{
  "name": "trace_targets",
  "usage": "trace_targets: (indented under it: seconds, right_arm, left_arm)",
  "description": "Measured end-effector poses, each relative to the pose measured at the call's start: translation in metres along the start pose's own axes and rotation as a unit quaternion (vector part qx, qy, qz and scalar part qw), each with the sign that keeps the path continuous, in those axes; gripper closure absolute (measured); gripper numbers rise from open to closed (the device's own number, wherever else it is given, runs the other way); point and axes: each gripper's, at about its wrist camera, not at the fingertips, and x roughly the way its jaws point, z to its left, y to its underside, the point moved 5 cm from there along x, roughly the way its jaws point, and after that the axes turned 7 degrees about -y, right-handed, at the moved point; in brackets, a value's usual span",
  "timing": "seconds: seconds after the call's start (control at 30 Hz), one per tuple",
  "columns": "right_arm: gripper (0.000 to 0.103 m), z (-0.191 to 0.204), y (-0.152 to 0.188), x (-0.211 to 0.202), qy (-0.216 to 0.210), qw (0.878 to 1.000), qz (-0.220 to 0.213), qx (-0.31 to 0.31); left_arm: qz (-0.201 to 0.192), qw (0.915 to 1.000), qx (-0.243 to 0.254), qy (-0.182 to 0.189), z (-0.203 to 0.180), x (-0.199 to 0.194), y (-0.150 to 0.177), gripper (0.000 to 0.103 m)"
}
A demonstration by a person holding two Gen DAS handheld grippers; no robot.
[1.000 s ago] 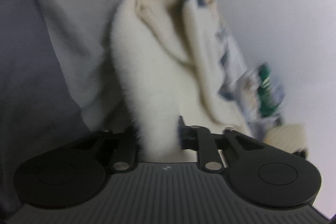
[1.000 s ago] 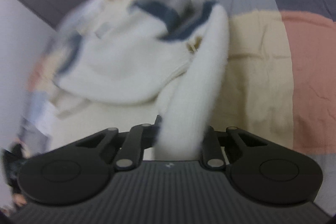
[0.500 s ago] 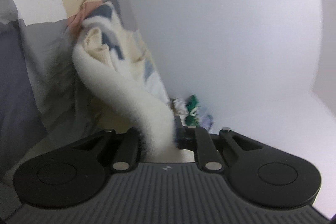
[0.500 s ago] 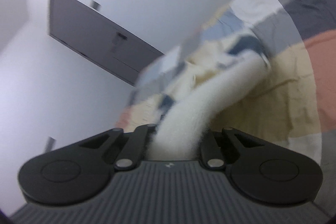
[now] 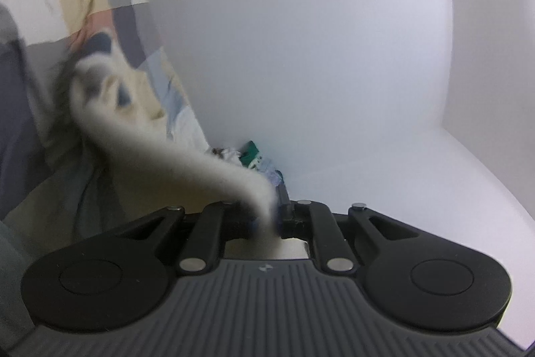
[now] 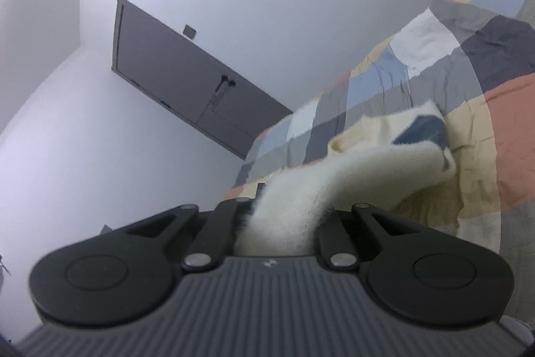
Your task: Fold large clothes
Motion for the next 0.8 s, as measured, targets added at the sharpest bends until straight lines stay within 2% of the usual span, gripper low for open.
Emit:
trace_targets:
  seconds: [0.07, 0.13, 0.33, 0.43, 0.5, 0.7, 0.8]
  right_arm:
    - [0.092, -0.001, -0.005, 0.006, 0.005, 1.000, -0.001, -0.002]
    - [0.092, -0.007, -0.013, 0.020, 0.015, 1.000, 0.000, -0.003]
    - [0.092, -0.052, -0.052, 0.085, 0.051, 0.997, -0.026, 0.047]
    - [0.092, -0.078, -0.076, 0.127, 0.072, 0.994, -0.043, 0.064]
    - [0.092, -0.098, -0.087, 0.156, 0.088, 0.992, -0.051, 0.072]
    - [0.092, -0.167, -0.096, 0.217, 0.111, 0.986, -0.063, 0.111]
    - [0.092, -0.199, -0.093, 0.238, 0.121, 0.984, -0.060, 0.117]
  left_arm:
    - [-0.004, 0.9997, 0.020, -0.011, -0.005, 0.001, -0.008, 0.091]
    - [-0.005, 0.9995, 0.018, -0.024, -0.001, 0.013, -0.021, 0.091]
    - [-0.045, 0.9965, 0.024, -0.066, 0.011, 0.069, -0.084, 0.092]
    - [-0.067, 0.9910, 0.052, -0.104, 0.013, 0.106, -0.118, 0.092]
    - [-0.078, 0.9844, 0.077, -0.137, 0.019, 0.130, -0.136, 0.092]
    - [-0.085, 0.9737, 0.075, -0.198, 0.072, 0.192, -0.182, 0.093]
    - [-0.084, 0.9717, 0.085, -0.204, 0.101, 0.217, -0.194, 0.093]
